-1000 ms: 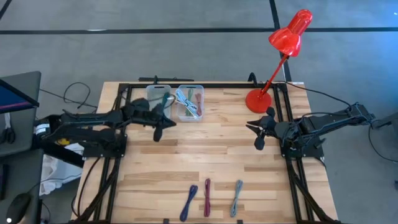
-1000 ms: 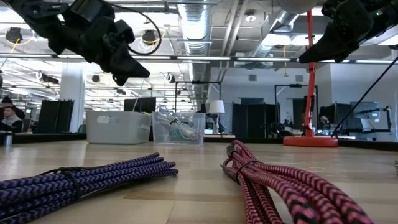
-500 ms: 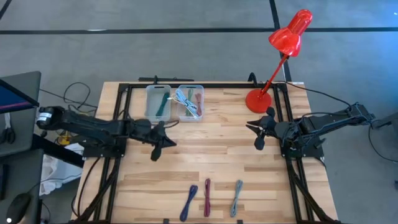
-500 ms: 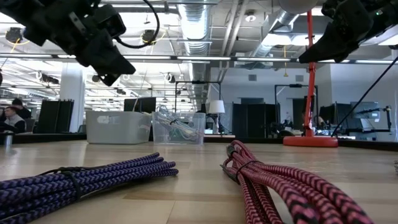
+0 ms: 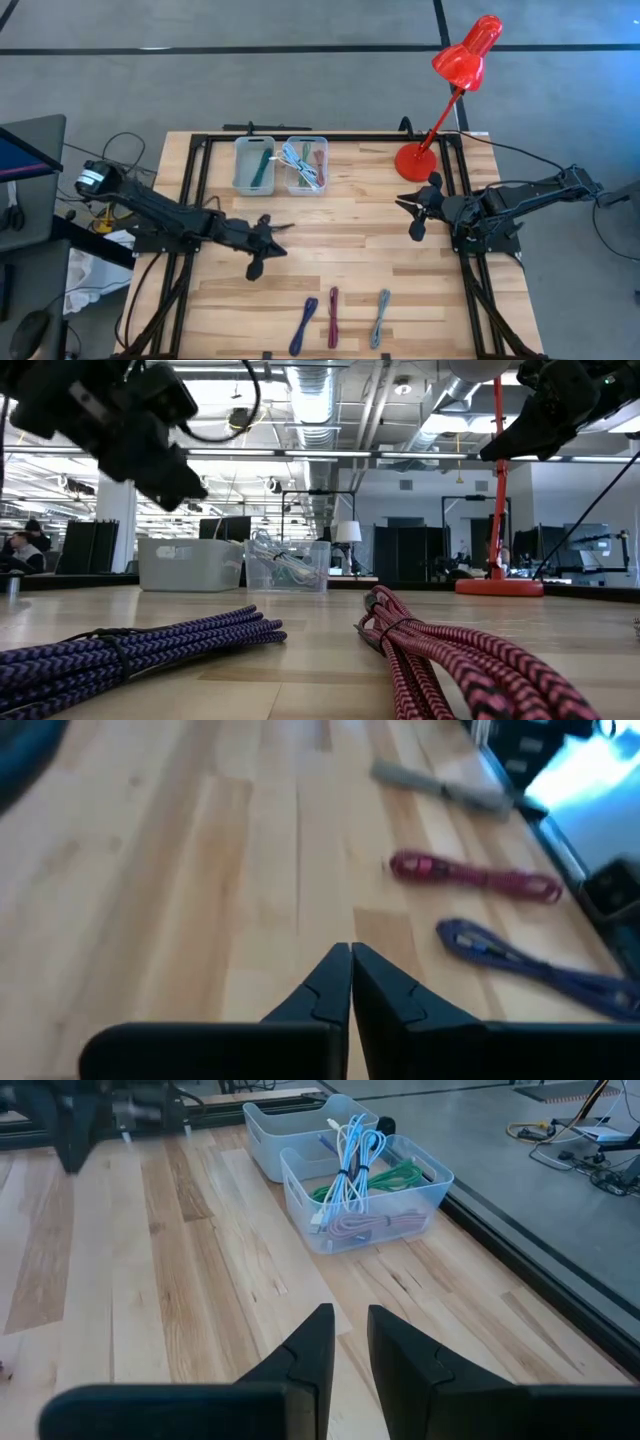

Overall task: Pick & Place USB Port
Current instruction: Put the black and violet charge cable into the gray bin

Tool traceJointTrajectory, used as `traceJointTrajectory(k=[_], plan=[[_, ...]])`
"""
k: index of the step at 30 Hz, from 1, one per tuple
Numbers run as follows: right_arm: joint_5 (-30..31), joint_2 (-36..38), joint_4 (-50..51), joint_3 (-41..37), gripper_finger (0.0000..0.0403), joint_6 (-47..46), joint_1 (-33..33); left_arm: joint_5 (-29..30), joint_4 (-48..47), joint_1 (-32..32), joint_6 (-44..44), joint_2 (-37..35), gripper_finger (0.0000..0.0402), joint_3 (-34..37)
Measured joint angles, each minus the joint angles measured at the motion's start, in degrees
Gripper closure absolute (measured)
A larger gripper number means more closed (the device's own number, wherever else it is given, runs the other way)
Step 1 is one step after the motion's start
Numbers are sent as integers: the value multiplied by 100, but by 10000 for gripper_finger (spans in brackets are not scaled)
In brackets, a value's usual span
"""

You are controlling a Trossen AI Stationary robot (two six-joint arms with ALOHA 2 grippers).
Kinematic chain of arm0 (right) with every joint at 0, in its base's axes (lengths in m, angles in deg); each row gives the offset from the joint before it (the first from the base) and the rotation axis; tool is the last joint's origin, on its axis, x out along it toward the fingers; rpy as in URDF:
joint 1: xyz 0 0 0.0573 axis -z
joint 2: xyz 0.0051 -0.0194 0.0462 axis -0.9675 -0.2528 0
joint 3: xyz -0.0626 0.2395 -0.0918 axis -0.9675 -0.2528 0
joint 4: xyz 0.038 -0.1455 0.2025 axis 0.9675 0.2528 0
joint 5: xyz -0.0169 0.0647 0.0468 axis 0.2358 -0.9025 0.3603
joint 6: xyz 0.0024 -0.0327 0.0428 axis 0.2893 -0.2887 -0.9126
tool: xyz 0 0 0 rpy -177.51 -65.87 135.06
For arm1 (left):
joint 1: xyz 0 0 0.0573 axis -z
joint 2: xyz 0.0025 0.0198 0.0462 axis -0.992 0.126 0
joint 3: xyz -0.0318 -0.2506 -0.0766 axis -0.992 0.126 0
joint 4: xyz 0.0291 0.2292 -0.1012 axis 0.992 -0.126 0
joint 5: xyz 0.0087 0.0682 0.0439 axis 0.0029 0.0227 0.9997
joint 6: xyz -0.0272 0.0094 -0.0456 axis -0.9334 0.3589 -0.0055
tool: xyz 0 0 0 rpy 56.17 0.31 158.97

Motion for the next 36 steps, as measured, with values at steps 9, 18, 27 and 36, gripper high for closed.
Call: traceJointTrajectory(k=[9,18,27,36], plan=[[-2,0,2,2,345,0,0,-694,788,-58,-552,1152,347,-365],[-2,0,2,0,345,0,0,-1127,775,-23,-1484,1219,279,-396],[-7,0,2,0,345,0,0,-875,847,254,-1503,1221,258,-396],[-7,-2,-47,0,345,0,0,-907,1397,393,-1585,2228,258,-542]])
